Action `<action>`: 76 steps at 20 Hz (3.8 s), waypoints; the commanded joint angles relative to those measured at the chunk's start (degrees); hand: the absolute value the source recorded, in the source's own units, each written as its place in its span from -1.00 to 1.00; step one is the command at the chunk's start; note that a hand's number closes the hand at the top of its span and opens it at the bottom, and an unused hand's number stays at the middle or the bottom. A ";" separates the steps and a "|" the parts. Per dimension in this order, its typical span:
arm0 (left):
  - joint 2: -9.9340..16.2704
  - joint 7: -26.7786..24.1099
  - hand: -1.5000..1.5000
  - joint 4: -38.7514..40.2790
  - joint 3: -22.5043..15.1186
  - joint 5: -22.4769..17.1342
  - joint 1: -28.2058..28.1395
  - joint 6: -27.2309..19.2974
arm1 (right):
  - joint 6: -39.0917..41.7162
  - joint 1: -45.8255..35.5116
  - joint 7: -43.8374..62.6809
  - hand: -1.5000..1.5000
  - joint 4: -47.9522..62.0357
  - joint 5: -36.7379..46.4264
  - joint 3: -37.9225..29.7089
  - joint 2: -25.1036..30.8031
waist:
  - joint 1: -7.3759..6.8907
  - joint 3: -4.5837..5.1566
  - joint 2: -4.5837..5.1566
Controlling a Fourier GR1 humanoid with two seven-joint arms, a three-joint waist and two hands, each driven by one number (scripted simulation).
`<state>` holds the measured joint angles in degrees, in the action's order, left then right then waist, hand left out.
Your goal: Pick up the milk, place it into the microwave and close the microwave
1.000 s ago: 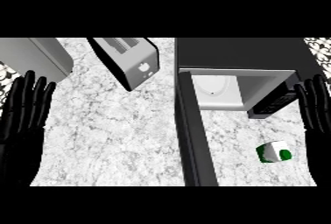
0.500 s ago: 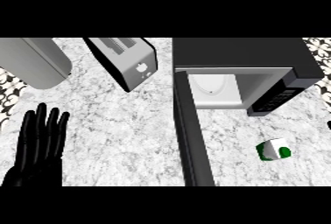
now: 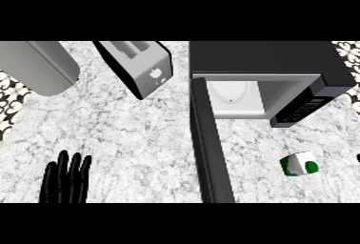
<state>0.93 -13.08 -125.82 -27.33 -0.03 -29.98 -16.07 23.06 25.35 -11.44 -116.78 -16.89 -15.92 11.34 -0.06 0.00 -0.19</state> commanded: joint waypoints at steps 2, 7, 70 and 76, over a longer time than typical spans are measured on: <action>2.10 -10.36 -1.00 4.74 -0.64 -4.12 -6.26 2.23 | 3.43 0.43 -1.85 -1.00 4.77 -1.03 -3.54 0.86 | -0.15 0.02 0.04; 5.08 -11.94 -1.00 0.64 -3.43 -3.96 -10.70 1.88 | 2.74 -3.23 -5.82 -1.00 12.23 4.72 -0.67 -3.12 | -0.38 -0.01 0.07; 16.63 -34.28 -1.00 6.81 -10.77 -12.61 -19.22 -2.30 | -22.07 -41.89 -55.87 1.00 95.73 25.21 -4.73 3.01 | -1.04 -0.14 0.36; 15.23 -30.42 -1.00 6.90 -11.15 -10.87 -15.00 -5.20 | -23.23 -46.46 -56.49 1.00 98.51 23.14 -8.10 3.90 | -1.07 -0.22 0.62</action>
<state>17.28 -45.80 -118.66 -36.95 -12.71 -47.43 -19.35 1.84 -19.02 -61.40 -20.27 6.71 -22.94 15.49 -1.20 -0.14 0.28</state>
